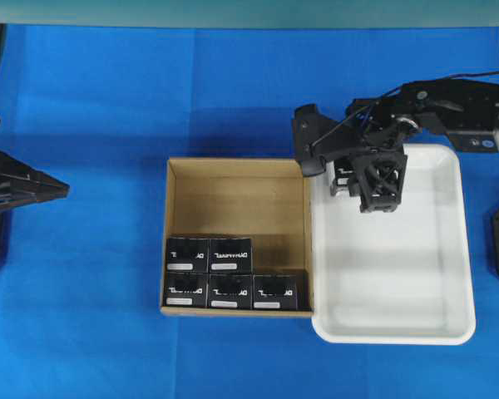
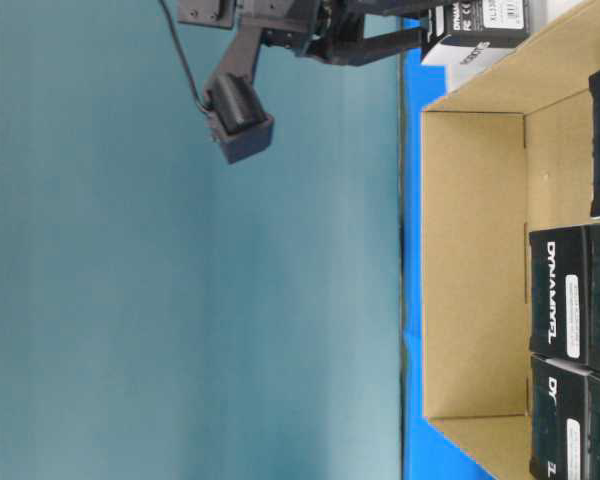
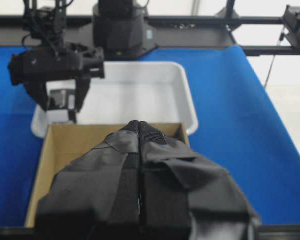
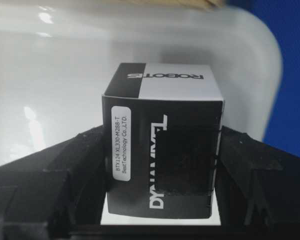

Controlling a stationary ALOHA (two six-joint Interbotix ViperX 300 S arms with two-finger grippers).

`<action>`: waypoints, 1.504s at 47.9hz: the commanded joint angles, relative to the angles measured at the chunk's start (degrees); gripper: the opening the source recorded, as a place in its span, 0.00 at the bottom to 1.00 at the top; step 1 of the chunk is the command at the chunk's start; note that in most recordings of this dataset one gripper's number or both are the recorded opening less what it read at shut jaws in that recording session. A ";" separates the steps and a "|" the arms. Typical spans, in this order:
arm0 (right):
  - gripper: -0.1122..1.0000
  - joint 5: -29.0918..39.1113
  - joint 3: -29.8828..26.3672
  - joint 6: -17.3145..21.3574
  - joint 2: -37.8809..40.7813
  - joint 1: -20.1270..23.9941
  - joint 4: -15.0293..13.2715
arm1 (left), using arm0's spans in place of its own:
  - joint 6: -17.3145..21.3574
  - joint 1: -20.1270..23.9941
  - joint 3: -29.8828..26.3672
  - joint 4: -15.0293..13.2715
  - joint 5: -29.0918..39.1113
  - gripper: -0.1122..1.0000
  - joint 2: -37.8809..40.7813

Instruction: Pick the box from inside the cardboard box.

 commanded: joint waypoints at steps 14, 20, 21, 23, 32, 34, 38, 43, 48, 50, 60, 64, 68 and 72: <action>0.65 -0.18 -1.23 0.62 2.29 0.26 2.72 | 0.00 0.26 -1.67 0.09 -0.26 0.04 0.26; 0.65 -0.26 -1.23 2.46 2.55 0.18 2.72 | 0.00 0.26 -1.67 0.18 -0.18 0.04 0.26; 0.65 -0.26 -1.23 2.72 2.55 0.26 2.72 | 0.00 0.35 -1.67 0.18 -0.18 0.04 0.26; 0.65 -0.26 -1.23 3.34 2.64 0.26 2.72 | 0.00 0.26 -1.67 0.18 -0.18 0.04 0.26; 0.65 -0.26 -1.23 3.96 2.64 0.18 2.81 | 0.00 0.35 -1.67 0.18 -0.09 0.04 0.44; 0.65 -0.26 -1.23 3.96 2.55 0.18 2.81 | 0.00 0.26 -1.67 0.18 -0.09 0.04 0.44; 0.65 -0.09 -1.32 3.96 2.64 0.18 3.25 | -0.35 0.26 -1.67 0.18 -0.09 0.04 0.44; 0.65 -0.09 -1.32 3.96 2.64 0.26 3.52 | -0.70 0.35 -1.76 0.09 -0.09 0.04 0.26; 0.70 -0.26 -1.32 4.04 2.64 0.26 3.52 | -0.88 0.35 -1.76 0.18 0.09 0.04 -0.09; 0.79 -0.26 -1.41 4.22 2.64 0.26 3.52 | -0.97 0.35 -1.85 0.18 0.26 0.04 -0.09; 0.95 -0.26 -1.85 5.01 2.64 0.26 3.60 | -1.05 0.35 -1.85 0.09 0.44 0.04 0.00; 0.93 0.00 -2.55 5.80 2.46 0.18 3.60 | -1.05 0.26 -1.85 0.18 0.44 0.04 -0.18; 0.94 0.62 -3.25 6.50 1.85 0.26 3.60 | -1.05 0.35 -1.85 0.09 0.44 0.04 -0.09; 0.94 2.11 -4.13 7.21 0.26 0.18 3.60 | -1.05 0.35 -1.85 0.09 0.53 0.04 -0.09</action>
